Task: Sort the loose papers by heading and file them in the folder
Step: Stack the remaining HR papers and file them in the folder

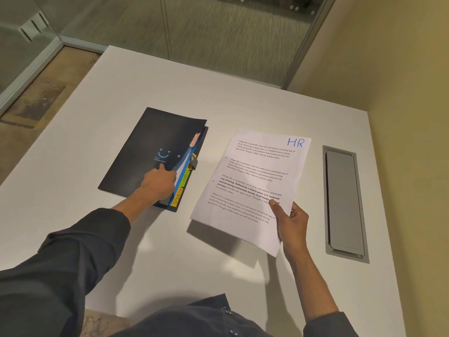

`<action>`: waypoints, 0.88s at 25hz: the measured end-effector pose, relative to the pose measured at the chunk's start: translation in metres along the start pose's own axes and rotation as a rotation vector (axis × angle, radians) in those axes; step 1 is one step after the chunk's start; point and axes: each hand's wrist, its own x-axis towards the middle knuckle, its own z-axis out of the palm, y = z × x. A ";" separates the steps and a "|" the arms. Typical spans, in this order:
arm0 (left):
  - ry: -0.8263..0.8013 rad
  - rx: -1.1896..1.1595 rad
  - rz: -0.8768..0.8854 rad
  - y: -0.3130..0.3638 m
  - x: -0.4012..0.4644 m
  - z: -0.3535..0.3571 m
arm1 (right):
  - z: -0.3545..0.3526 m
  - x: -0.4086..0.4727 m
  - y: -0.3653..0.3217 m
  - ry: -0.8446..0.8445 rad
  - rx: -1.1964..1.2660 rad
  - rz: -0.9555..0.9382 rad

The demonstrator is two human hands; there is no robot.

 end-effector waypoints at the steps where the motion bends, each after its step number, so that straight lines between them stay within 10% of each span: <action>1: 0.018 0.007 -0.025 0.004 0.000 0.003 | 0.001 0.001 0.000 -0.002 -0.001 -0.004; 22: 0.055 -0.056 -0.037 0.053 -0.026 0.018 | -0.012 -0.003 0.001 0.019 0.046 0.011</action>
